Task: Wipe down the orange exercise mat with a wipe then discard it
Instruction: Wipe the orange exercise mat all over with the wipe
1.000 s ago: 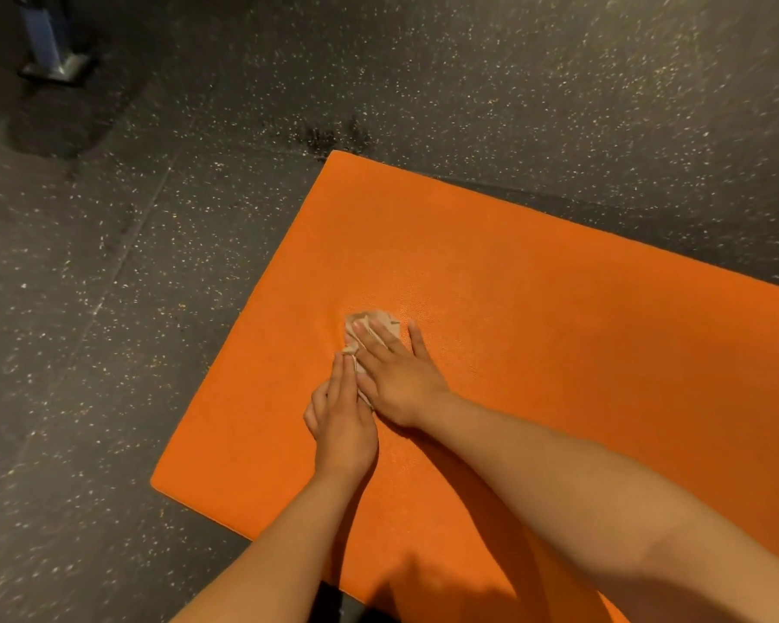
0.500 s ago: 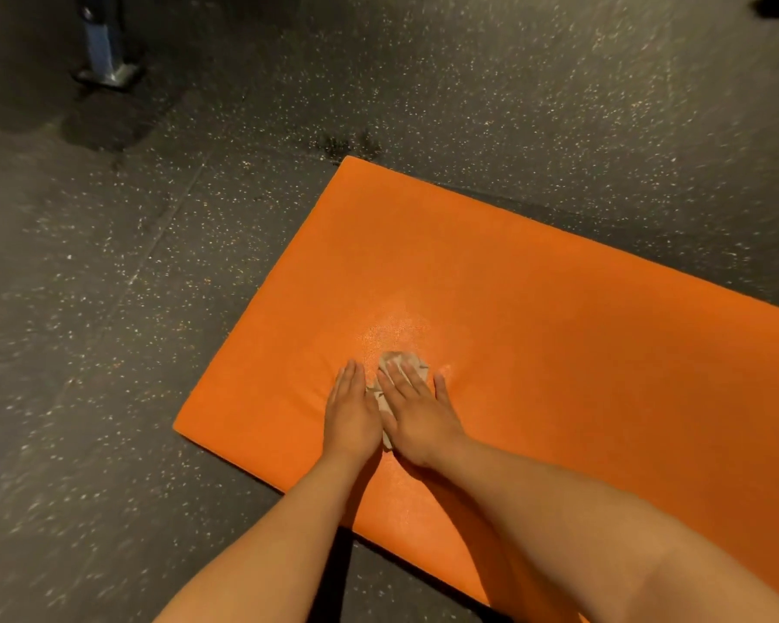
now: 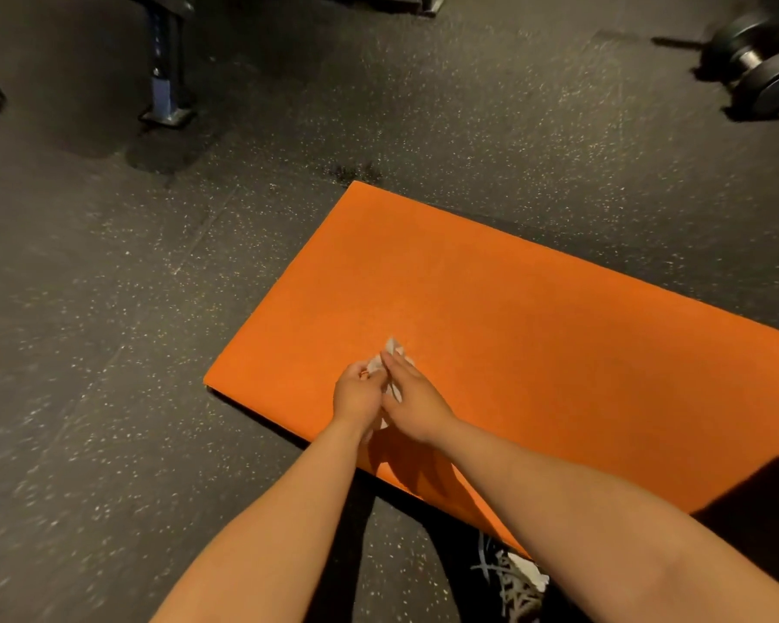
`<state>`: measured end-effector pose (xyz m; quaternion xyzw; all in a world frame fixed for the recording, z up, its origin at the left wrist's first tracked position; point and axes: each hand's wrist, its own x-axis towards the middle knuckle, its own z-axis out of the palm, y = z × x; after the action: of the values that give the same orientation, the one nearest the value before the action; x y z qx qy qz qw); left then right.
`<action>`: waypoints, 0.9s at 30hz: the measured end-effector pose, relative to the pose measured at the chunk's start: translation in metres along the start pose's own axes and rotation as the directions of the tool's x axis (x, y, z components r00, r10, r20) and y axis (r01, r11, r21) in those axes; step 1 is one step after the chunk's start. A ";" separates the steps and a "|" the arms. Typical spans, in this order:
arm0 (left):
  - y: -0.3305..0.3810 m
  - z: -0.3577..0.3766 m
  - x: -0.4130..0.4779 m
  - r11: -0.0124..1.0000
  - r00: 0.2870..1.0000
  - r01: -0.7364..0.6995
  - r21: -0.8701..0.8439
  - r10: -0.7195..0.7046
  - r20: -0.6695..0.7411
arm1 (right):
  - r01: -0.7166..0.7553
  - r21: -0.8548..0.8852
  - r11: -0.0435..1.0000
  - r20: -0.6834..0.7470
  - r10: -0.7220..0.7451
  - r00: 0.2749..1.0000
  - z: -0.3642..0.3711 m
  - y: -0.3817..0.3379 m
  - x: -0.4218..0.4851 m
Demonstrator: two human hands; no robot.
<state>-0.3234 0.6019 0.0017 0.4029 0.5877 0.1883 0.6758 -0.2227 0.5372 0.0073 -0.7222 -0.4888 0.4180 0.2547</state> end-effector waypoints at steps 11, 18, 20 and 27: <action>0.010 -0.010 -0.041 0.990 0.991 -0.038 -0.137 0.019 -0.135 | -0.315 0.727 0.610 0.076 0.384 0.920 -0.024 -0.035 -0.044; 0.005 -0.001 -0.065 0.991 0.992 -0.088 -0.102 0.078 -0.100 | -0.320 0.672 0.668 0.044 0.396 0.917 -0.023 -0.041 -0.066; 0.003 0.000 -0.068 0.996 0.981 -0.074 -0.058 0.062 -0.184 | -0.269 0.604 0.750 -0.050 0.372 0.927 -0.022 -0.038 -0.069; -0.001 -0.012 -0.081 0.990 0.951 -0.033 0.133 0.073 -0.301 | -0.144 0.420 0.896 -0.272 0.276 0.922 -0.028 -0.026 -0.075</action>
<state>-0.3545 0.5460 0.0530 0.4268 0.6848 0.2286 0.5447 -0.2241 0.4800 0.0687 -0.7644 -0.2643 0.4078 0.4237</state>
